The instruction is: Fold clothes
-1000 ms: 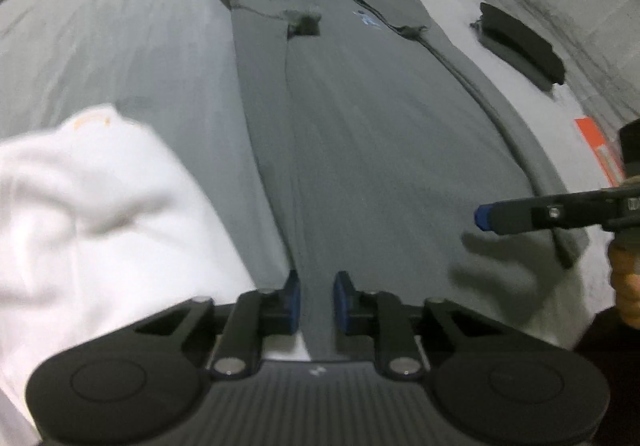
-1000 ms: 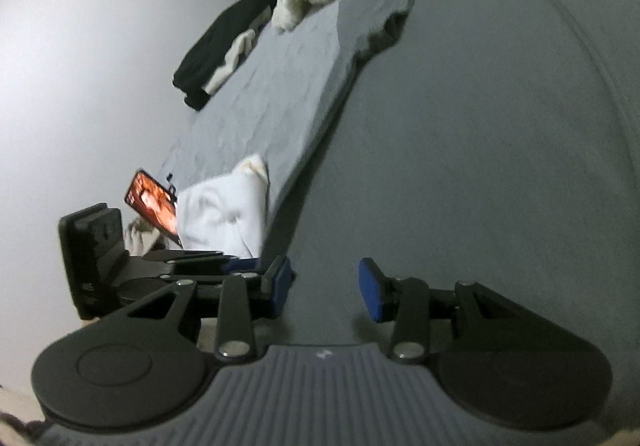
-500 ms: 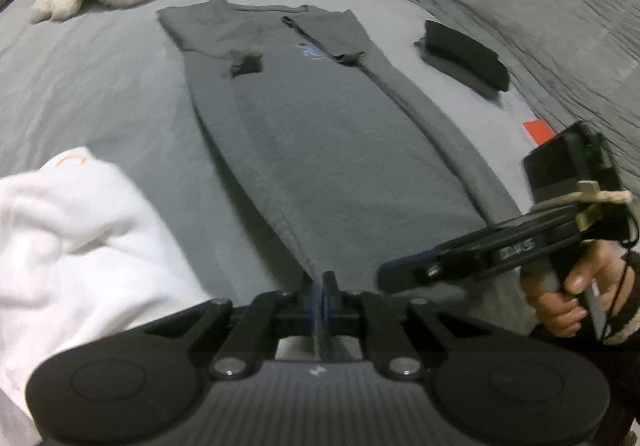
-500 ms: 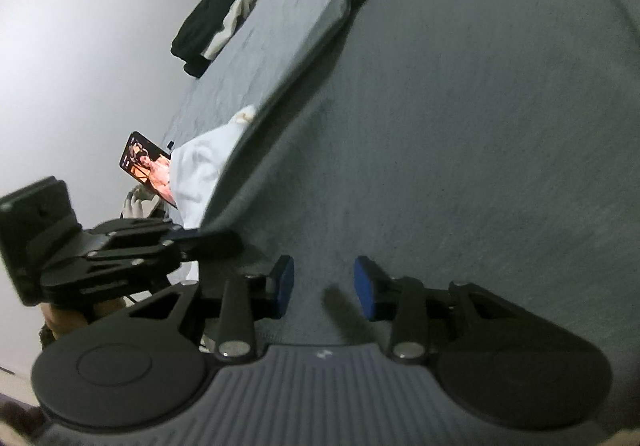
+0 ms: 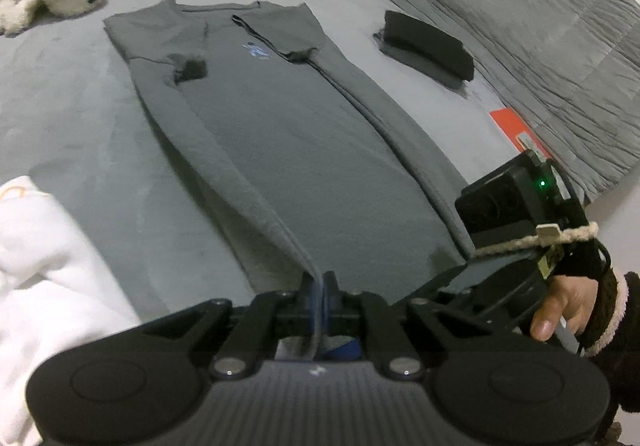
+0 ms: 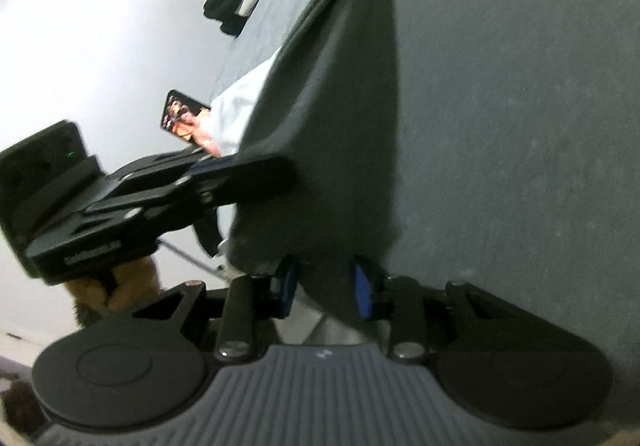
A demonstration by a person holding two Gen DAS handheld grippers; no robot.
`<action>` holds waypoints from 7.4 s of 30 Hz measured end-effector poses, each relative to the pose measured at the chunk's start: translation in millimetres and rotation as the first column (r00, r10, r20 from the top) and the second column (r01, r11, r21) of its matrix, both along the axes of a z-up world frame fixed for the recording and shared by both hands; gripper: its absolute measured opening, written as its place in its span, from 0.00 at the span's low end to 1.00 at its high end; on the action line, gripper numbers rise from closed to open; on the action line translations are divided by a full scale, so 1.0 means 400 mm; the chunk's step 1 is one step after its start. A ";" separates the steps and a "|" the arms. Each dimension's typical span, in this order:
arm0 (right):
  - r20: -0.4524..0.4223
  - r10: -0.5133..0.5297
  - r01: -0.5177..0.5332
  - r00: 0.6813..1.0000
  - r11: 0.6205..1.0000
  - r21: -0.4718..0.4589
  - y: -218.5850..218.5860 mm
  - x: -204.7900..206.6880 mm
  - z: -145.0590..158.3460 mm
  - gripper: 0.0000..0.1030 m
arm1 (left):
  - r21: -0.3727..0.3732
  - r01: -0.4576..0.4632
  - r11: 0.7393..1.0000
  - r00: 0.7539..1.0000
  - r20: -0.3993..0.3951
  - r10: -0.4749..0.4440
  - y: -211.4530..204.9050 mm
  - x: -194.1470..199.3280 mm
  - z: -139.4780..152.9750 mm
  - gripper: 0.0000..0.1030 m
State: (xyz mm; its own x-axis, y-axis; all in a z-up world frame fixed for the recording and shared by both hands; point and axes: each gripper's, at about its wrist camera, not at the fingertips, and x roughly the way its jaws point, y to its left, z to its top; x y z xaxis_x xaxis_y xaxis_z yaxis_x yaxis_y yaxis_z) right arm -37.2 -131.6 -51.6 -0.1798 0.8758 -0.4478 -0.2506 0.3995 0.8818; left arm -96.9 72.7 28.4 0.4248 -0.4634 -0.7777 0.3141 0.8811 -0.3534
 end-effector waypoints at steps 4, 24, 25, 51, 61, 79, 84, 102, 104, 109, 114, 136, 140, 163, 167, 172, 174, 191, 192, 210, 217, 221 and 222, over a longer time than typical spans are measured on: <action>-0.012 0.037 -0.037 0.999 0.999 0.021 -0.035 -0.008 0.011 0.36 | -0.029 0.019 0.999 0.999 -0.026 -0.019 -0.019 0.015 -0.016 0.03; 0.134 -0.132 0.122 0.982 0.989 0.082 -0.221 0.075 0.128 0.50 | -0.172 0.067 0.983 0.978 -0.185 -0.099 -0.096 0.067 -0.145 0.31; 0.139 -0.154 0.144 0.978 0.986 0.080 -0.229 0.086 0.128 0.50 | -0.179 0.069 0.981 0.977 -0.188 -0.103 -0.092 0.068 -0.142 0.31; 0.146 -0.292 0.298 0.945 0.954 -0.021 0.005 0.274 0.036 0.43 | -0.095 -0.028 0.995 0.999 0.022 0.030 0.024 0.076 -0.130 0.38; 0.275 -0.319 0.335 0.907 0.942 -0.012 0.001 0.269 0.070 0.05 | -0.118 -0.040 0.992 0.999 0.016 0.042 0.050 0.079 -0.125 0.41; 0.430 -0.315 0.420 0.846 0.890 -0.175 -0.024 0.276 0.081 0.05 | -0.115 -0.078 0.990 0.996 0.038 0.083 0.050 0.113 -0.110 0.42; 0.411 -0.296 0.397 0.862 0.899 -0.184 -0.039 0.264 0.073 0.15 | -0.103 -0.110 0.989 0.992 0.044 0.115 0.049 0.130 -0.108 0.42; 0.262 -0.080 0.118 0.962 0.984 -0.133 -0.134 0.071 0.057 0.40 | 0.013 -0.112 0.994 0.990 0.090 0.111 -0.017 0.145 -0.119 0.40; 0.249 -0.069 0.106 0.966 0.985 -0.137 -0.141 0.061 0.056 0.32 | 0.032 -0.112 0.993 0.989 0.100 0.109 -0.026 0.142 -0.118 0.40; 0.236 -0.038 0.077 0.971 0.984 -0.160 -0.147 0.030 0.057 0.09 | 0.072 -0.117 0.991 0.987 0.120 0.107 -0.050 0.139 -0.115 0.40; 0.255 -0.071 0.102 0.964 0.989 -0.109 -0.176 0.009 0.095 0.09 | 0.079 -0.124 0.989 0.972 0.209 0.106 -0.068 0.128 -0.069 0.40; 0.164 -0.337 0.356 0.927 0.929 -0.104 -0.160 0.220 0.061 0.42 | 0.031 -0.330 0.944 0.930 0.181 0.319 0.044 0.299 -0.037 0.39; 0.087 -0.423 0.430 0.902 0.897 -0.100 -0.152 0.307 0.039 0.42 | 0.030 -0.322 0.946 0.932 0.185 0.311 0.068 0.319 -0.037 0.32; 0.210 -0.409 0.434 0.888 0.896 -0.090 0.080 0.609 0.010 0.09 | -0.123 -0.356 0.926 0.930 0.053 0.364 0.122 0.377 -0.111 0.25; 0.349 -0.392 0.445 0.851 0.892 -0.084 0.060 0.610 0.063 0.07 | -0.147 -0.362 0.921 0.925 0.069 0.374 0.123 0.376 -0.109 0.25; 0.515 -0.317 0.441 0.796 0.887 -0.137 0.050 0.613 0.115 0.07 | -0.164 -0.368 0.915 0.920 0.077 0.384 0.120 0.377 -0.111 0.25; 0.550 -0.288 0.440 0.784 0.882 -0.167 0.051 0.617 0.117 0.07 | -0.158 -0.375 0.914 0.917 0.079 0.390 0.119 0.378 -0.113 0.25; 0.493 -0.387 0.501 0.779 0.857 -0.118 0.015 0.695 0.107 0.47 | -0.064 -0.388 0.919 0.914 0.101 0.393 0.092 0.387 -0.123 0.25; 0.499 -0.383 0.503 0.777 0.855 -0.127 0.021 0.705 0.102 0.47 | -0.062 -0.389 0.919 0.913 0.103 0.394 0.090 0.386 -0.123 0.25; 0.728 -0.345 0.577 0.592 0.812 -0.084 0.103 0.751 0.119 0.04 | -0.050 -0.393 0.918 0.911 0.115 0.396 0.079 0.384 -0.128 0.25; 0.787 -0.255 0.591 0.562 0.790 -0.165 0.134 0.785 0.103 0.04 | -0.050 -0.397 0.916 0.909 0.115 0.400 0.076 0.384 -0.129 0.26; 0.775 -0.241 0.585 0.585 0.787 -0.197 0.130 0.776 0.089 0.14 | -0.055 -0.403 0.914 0.907 0.111 0.406 0.077 0.385 -0.128 0.26; 0.769 -0.252 0.579 0.588 0.795 -0.182 0.124 0.770 0.094 0.14 | -0.056 -0.405 0.913 0.906 0.110 0.408 0.077 0.386 -0.127 0.26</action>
State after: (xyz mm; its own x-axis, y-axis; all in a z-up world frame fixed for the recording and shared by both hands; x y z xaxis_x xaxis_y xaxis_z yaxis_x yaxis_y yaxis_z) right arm 270.8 -82.1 -13.9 0.6545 0.4943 -0.5722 -0.4143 0.8675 0.2755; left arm 57.5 103.7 -22.5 0.6685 -0.2544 -0.6989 -0.0281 0.9304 -0.3656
